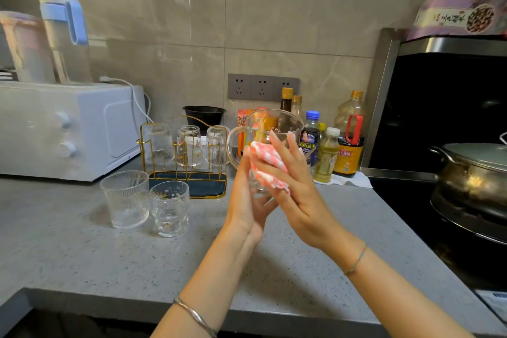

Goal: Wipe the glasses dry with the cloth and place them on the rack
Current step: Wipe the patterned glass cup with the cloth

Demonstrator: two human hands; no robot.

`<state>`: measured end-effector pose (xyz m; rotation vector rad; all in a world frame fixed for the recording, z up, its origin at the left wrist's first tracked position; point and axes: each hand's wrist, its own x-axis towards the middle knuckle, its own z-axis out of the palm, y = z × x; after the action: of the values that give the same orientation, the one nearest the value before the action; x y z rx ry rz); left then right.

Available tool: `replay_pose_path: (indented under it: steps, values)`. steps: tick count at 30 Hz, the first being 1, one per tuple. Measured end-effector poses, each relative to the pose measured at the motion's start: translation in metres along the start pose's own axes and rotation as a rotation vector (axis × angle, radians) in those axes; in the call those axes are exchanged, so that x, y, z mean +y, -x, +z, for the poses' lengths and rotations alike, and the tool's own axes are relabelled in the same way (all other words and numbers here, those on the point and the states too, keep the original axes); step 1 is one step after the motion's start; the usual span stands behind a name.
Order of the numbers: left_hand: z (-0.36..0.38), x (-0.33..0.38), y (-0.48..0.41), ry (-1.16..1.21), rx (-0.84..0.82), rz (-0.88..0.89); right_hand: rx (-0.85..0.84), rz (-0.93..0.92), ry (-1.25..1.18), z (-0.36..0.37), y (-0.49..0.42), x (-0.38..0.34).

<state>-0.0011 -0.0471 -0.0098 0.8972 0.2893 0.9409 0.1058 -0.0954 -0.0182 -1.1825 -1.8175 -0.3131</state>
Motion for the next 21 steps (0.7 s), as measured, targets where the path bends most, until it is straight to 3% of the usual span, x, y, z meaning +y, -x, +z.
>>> replay_pose_path:
  steps: [8, 12, 21]
  values:
    - [-0.001, -0.001, 0.004, -0.012, -0.063, -0.018, 0.089, -0.05, 0.14, -0.017, -0.024, 0.001]
    - [-0.005, -0.008, 0.006, 0.005, -0.047, -0.075, 0.158, 0.096, 0.083, -0.034, -0.047, 0.012]
    - [-0.006, -0.005, 0.005, 0.102, -0.042, -0.117, 0.088, 0.034, -0.134, -0.012, -0.018, -0.01]
